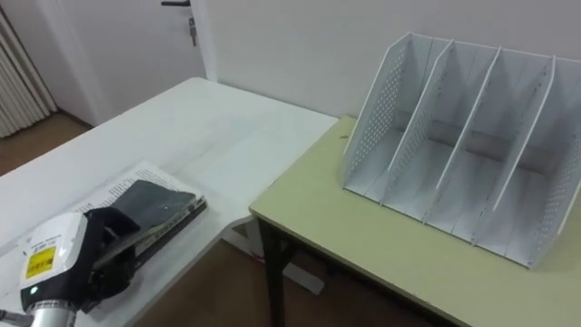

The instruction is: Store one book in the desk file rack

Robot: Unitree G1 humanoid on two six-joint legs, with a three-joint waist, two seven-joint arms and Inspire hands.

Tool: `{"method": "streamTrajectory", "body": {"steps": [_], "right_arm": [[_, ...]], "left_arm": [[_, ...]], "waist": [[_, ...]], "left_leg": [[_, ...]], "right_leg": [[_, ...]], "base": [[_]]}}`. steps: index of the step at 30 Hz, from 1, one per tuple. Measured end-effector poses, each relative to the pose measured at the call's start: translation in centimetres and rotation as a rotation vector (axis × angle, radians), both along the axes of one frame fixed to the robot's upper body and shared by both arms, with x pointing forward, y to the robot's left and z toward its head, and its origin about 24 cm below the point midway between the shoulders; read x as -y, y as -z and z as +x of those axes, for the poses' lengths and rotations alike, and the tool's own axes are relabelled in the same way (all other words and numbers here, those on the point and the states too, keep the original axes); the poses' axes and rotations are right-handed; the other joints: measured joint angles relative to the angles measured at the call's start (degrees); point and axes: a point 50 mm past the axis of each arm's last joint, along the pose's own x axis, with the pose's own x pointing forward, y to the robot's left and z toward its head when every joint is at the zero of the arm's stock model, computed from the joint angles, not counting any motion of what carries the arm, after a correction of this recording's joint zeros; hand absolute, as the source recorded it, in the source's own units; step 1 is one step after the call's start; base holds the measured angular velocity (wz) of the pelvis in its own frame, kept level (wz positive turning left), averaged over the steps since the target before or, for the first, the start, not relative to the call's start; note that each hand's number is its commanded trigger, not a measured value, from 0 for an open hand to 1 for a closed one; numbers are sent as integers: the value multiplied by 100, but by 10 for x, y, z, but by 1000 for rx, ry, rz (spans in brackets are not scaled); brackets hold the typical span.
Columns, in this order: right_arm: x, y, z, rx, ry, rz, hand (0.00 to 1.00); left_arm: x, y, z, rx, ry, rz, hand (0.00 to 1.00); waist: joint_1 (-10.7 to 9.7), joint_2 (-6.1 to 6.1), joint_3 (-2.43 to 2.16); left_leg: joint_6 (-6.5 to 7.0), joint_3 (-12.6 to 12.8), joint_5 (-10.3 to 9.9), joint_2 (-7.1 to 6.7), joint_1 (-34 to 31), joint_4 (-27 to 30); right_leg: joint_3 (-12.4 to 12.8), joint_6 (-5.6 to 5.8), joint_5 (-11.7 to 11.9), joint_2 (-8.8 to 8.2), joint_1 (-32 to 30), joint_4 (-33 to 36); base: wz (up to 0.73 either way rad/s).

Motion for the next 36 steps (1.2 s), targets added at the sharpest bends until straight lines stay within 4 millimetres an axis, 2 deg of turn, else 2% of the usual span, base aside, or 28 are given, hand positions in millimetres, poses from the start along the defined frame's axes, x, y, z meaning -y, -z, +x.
{"method": "streamTrajectory", "body": {"steps": [6, 9, 18, 19, 22, 23, 27, 29, 32, 36], "right_arm": [[-1, 0, 2, 8, -1, 6, 0], [-4, 0, 4, 15, -16, 15, 0], [-21, -9, 39, 174, -152, 75, 0], [-23, -11, 45, 193, -195, 72, 0], [-33, -20, 65, 268, -321, 76, 0], [-37, -25, 73, 308, -348, 87, 0], [-47, -39, 94, 421, -397, 114, 0], [-59, -52, 108, 507, -441, 140, 0], [-73, -65, 120, 587, -486, 198, 0], [-80, -79, 130, 667, -490, 252, 0]], "left_arm": [[-2, -5, 2, 28, -18, -129, 100], [2, -20, 5, 70, 3, -226, 100], [21, -41, 11, 114, 99, -626, 100], [23, -43, 12, 112, 122, -676, 100], [33, -49, 13, 99, 193, -775, 100], [37, -50, 13, 85, 227, -794, 100], [42, -53, 14, 56, 295, -861, 100], [45, -55, 14, 45, 338, -980, 100], [47, -57, 14, 42, 387, -1120, 100], [49, -62, 14, 51, 446, -1250, 100]], "waist": [[4, 14, -10], [86, -13, -1], [204, -68, 21], [218, -58, 22], [229, -157, 103], [253, -181, 115], [265, -169, 110], [254, -147, 121], [262, -111, 133], [265, -82, 149]], "left_leg": [[0, -60, 1, -14, -8, 20], [1, -102, 1, -20, -37, 52], [0, -95, 2, -10, -181, 124], [0, -85, 2, -7, -193, 123], [-4, -80, 4, 2, -200, 124], [-4, -78, 4, 4, -205, 125], [-2, -69, 2, 1, -296, 135], [-3, -69, 3, 13, -333, 166], [-3, -72, 3, 20, -294, 162], [-4, -74, 3, 20, -295, 164]], "right_leg": [[-3, 0, -1, -14, 9, -5], [-13, 3, 0, -15, 4, -51], [-11, -3, 0, -14, -124, 17], [7, -3, 1, -11, -154, 34], [-4, -8, 4, -7, -155, 45], [-5, -12, 8, -6, -156, 31], [-7, -11, 10, -16, -244, 41], [-5, -13, 9, -13, -290, 120], [-4, -13, 9, -10, -263, 120], [-6, -13, 9, -13, -253, 129]], "base": [[3], [7], [0], [-4], [-1], [0], [-1], [0], [-5], [0]]}}
